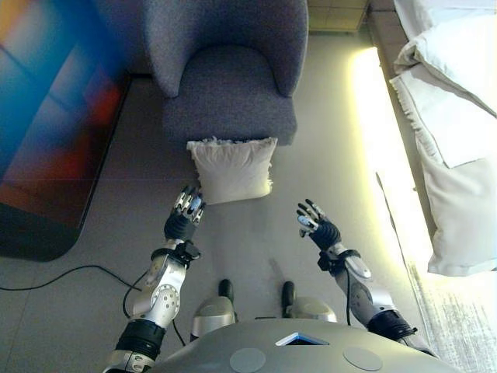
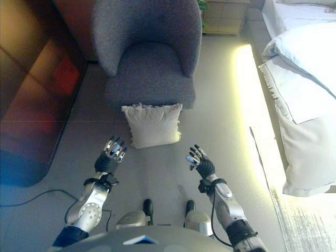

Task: Pick up the cushion and take it to the sofa

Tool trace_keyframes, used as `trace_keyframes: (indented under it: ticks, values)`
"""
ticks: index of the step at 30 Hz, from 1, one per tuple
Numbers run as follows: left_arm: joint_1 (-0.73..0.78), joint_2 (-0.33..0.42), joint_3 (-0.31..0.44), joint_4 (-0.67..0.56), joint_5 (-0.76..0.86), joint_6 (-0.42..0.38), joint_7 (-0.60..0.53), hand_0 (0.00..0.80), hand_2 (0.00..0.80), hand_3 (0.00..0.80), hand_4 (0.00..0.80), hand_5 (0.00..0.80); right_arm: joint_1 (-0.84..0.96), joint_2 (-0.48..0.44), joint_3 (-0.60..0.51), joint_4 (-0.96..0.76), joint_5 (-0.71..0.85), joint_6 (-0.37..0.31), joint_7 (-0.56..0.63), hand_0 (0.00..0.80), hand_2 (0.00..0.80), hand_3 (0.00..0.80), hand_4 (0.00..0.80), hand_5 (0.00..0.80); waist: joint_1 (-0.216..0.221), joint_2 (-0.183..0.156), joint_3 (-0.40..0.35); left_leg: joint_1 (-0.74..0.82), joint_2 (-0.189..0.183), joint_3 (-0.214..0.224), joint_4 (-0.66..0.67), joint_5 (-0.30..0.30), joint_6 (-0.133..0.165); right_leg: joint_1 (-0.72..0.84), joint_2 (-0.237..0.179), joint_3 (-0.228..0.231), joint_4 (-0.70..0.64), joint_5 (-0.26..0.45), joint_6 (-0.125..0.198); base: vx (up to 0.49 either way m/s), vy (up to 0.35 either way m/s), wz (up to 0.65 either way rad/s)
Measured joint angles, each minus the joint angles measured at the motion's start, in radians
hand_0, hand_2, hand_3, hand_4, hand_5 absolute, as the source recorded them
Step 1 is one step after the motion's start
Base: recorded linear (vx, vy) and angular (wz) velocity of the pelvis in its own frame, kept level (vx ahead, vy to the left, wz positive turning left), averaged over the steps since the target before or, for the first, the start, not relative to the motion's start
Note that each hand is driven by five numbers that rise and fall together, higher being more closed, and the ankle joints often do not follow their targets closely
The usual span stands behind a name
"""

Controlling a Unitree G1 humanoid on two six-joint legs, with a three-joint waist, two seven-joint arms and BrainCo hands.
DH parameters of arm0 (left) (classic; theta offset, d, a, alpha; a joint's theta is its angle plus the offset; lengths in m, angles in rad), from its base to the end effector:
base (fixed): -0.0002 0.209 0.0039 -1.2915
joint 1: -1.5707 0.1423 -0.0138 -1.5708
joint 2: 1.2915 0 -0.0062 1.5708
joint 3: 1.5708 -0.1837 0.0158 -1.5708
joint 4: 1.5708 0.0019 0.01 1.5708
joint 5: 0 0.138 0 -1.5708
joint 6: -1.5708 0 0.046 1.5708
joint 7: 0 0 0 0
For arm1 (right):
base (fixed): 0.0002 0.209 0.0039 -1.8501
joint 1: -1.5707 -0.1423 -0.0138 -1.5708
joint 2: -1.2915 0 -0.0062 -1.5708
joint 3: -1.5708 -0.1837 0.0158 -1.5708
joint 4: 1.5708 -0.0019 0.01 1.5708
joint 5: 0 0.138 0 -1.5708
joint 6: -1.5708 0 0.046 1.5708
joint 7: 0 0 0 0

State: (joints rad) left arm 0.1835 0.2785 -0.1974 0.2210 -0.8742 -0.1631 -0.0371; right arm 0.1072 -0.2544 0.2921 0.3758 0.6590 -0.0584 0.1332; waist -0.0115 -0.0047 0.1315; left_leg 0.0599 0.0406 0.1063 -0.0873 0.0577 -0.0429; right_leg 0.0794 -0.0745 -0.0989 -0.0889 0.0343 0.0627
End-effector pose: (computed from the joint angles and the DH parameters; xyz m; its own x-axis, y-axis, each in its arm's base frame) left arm 0.1477 0.1887 -0.0215 0.9591 -0.0188 -0.2824 -0.1395 0.8368 -0.5294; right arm 0.1511 -0.1684 -0.0429 0.8755 0.2461 -0.4159 -0.0662 0.9136 0.4012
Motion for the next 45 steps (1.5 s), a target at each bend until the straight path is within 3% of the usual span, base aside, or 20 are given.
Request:
trace_keyframes:
  ticks: [38,42,45]
  values:
    - [0.015,0.005,0.000,0.000,-0.002,-0.001,-0.021,0.000,0.000,0.000,0.000,0.000,0.019,0.000,-0.001,0.000,0.001,0.000,-0.008,0.000,0.000,0.000,0.000,0.000,-0.002,0.000,0.000,0.004,-0.006,0.022,0.000,-0.002,0.001,-0.009,-0.002,0.013,0.008,0.000,0.001,0.009,0.034,-0.01]
    - [0.012,0.006,0.000,0.000,-0.002,-0.001,-0.021,0.000,0.000,0.000,0.000,0.000,0.015,0.004,-0.003,0.000,0.001,-0.002,-0.012,0.000,0.000,0.000,0.000,0.000,-0.002,0.004,0.006,-0.002,-0.008,0.028,0.005,-0.010,0.013,-0.057,-0.008,0.022,0.094,-0.027,0.007,-0.004,0.156,-0.07]
    - [-0.037,0.007,0.000,0.021,-0.001,-0.002,-0.021,0.000,0.000,0.000,0.000,0.000,0.005,0.006,-0.008,0.002,0.000,-0.019,-0.018,0.000,0.000,0.000,0.000,0.000,-0.001,0.027,0.054,-0.040,-0.008,0.028,0.075,-0.047,0.037,-0.168,-0.019,0.011,0.322,-0.051,0.025,-0.018,0.217,-0.07]
